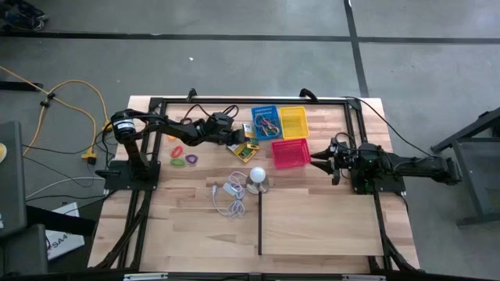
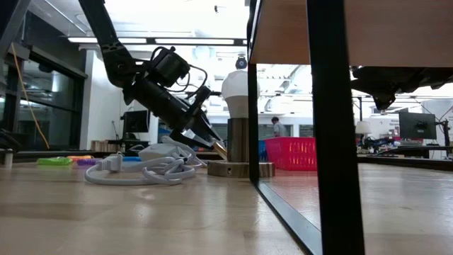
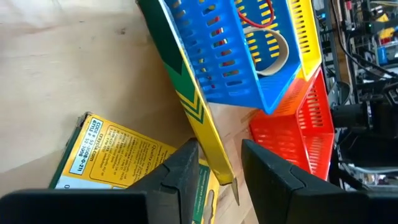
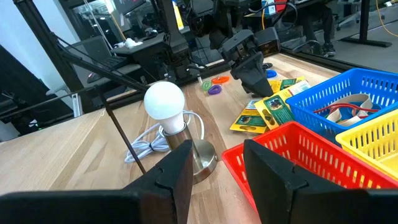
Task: Pick & Place Office Desk Supplies
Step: Put the right yellow crayon box into the yellow bin
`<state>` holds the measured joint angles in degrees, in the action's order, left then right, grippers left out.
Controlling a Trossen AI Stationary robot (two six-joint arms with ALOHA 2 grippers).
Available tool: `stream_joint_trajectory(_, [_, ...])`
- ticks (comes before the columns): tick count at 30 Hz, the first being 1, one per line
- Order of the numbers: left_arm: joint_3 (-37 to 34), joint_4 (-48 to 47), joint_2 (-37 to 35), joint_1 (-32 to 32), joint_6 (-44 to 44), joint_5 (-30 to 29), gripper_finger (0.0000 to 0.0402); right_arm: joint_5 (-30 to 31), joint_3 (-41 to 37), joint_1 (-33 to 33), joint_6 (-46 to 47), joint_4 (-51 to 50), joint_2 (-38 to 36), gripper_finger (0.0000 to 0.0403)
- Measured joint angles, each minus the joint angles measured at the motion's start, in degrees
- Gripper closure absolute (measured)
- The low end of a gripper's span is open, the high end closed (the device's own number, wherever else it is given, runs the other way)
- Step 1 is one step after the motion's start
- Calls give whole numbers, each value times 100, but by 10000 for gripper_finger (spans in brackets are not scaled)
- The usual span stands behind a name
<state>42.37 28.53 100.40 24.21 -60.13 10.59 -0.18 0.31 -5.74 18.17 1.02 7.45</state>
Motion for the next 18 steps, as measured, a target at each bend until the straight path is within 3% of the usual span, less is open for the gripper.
stream_joint_trajectory(12, [291,339,551,22,-292,295,287,-2,-1,0,0,2,-1,272])
stream_joint_trajectory(18, [304,324,551,24,-293,256,330,2,0,1,0,2,-1,272])
